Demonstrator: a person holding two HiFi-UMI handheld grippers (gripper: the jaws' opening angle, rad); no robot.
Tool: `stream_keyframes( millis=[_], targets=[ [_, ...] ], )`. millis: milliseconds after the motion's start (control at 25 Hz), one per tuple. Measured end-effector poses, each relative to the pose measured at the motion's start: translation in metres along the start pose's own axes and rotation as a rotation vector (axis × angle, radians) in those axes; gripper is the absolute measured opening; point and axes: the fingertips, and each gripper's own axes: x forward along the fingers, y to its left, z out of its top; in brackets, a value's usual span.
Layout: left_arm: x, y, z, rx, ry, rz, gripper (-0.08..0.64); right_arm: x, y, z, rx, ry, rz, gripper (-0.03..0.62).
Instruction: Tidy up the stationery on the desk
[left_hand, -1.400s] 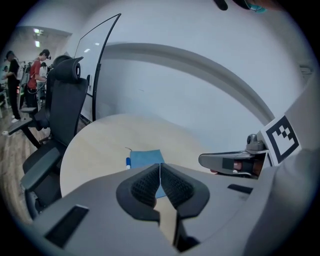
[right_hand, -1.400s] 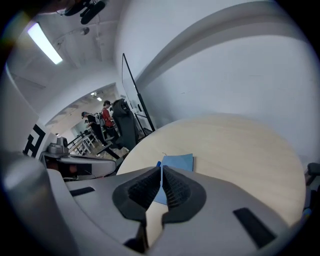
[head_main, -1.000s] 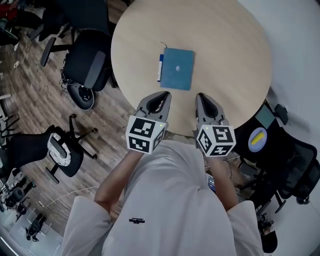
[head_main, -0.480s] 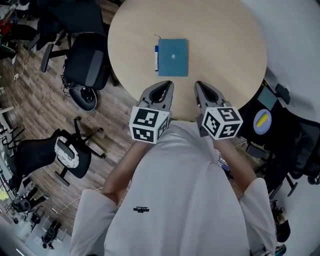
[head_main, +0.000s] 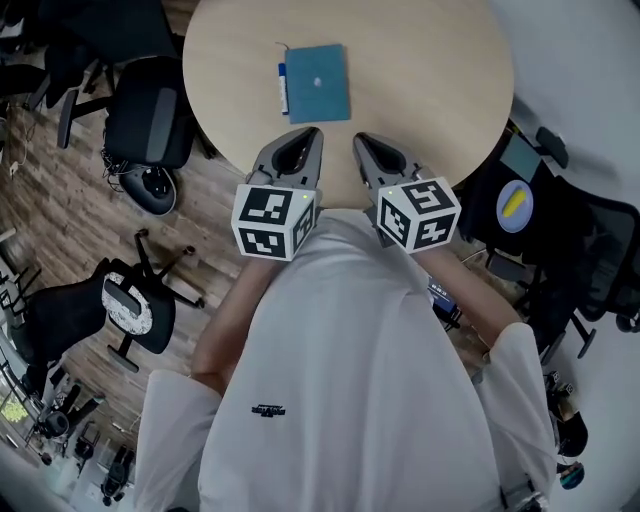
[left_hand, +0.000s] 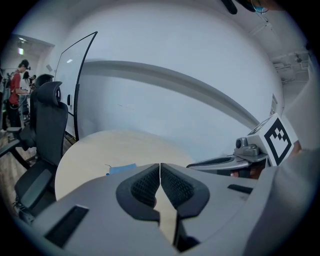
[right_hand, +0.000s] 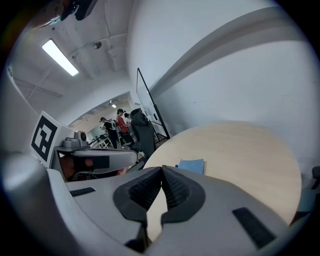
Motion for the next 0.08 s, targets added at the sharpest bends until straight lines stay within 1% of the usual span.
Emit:
stream_keyframes(
  millis=[80],
  targets=[
    [0.0015,-0.0065,-0.0033,0.005,0.012,-0.003,0.025,-0.0050,-0.0006,-0.0045,0.002,0.000,-0.001,0.034]
  ],
)
